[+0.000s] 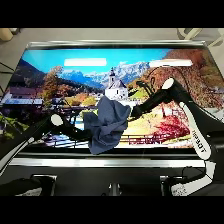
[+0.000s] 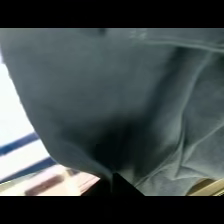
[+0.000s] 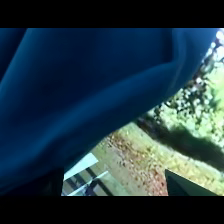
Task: Fold the shirts.
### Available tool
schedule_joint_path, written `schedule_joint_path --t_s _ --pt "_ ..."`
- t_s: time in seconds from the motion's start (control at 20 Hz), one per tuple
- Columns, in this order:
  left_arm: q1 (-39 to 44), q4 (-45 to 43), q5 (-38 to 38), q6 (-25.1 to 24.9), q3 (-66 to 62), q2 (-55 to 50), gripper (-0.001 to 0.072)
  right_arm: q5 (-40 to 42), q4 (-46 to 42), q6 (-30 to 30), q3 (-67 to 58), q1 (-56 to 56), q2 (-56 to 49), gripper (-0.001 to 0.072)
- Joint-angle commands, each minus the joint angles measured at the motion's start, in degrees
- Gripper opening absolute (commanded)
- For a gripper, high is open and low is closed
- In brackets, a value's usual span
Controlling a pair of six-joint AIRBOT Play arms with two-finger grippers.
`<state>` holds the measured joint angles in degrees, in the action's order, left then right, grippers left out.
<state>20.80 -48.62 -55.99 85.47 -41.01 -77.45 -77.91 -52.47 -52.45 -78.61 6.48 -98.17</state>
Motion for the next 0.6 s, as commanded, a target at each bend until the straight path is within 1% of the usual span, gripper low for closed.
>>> schedule_joint_path --t_s 0.0,0.1,0.2,0.25,0.35,0.4,0.45,0.55 --pt "0.5 2.6 2.5 0.0 0.3 -0.2 0.0023 3.9 5.1 0.3 0.2 1.9 -2.4 0.0699" --pt "0.6 2.6 2.2 0.0 0.3 0.2 0.0023 6.3 4.7 1.0 0.2 2.8 -2.5 0.0699" --pt "0.6 2.6 1.6 -0.2 0.3 0.5 0.0022 6.3 4.7 2.3 0.2 3.0 -2.4 0.0696" --pt "0.6 2.5 1.4 -0.3 0.3 0.7 0.0023 3.2 3.8 2.8 -0.1 2.3 -2.2 0.0695" --pt "0.6 2.6 1.4 -2.2 0.3 0.9 0.0022 -2.9 1.3 2.8 -0.4 -0.4 -0.2 0.0694" --pt "0.6 2.5 1.4 -3.2 0.3 0.9 0.0022 -3.6 0.4 2.8 -0.4 -2.3 1.4 0.0694" --pt "0.6 2.5 1.4 -3.3 0.3 0.9 0.0023 -3.0 0.5 2.7 -0.4 -4.5 3.2 0.0694" --pt "0.6 2.5 1.4 -3.3 0.3 0.9 0.0023 1.7 3.1 -0.1 -0.4 -7.5 4.7 0.0695"
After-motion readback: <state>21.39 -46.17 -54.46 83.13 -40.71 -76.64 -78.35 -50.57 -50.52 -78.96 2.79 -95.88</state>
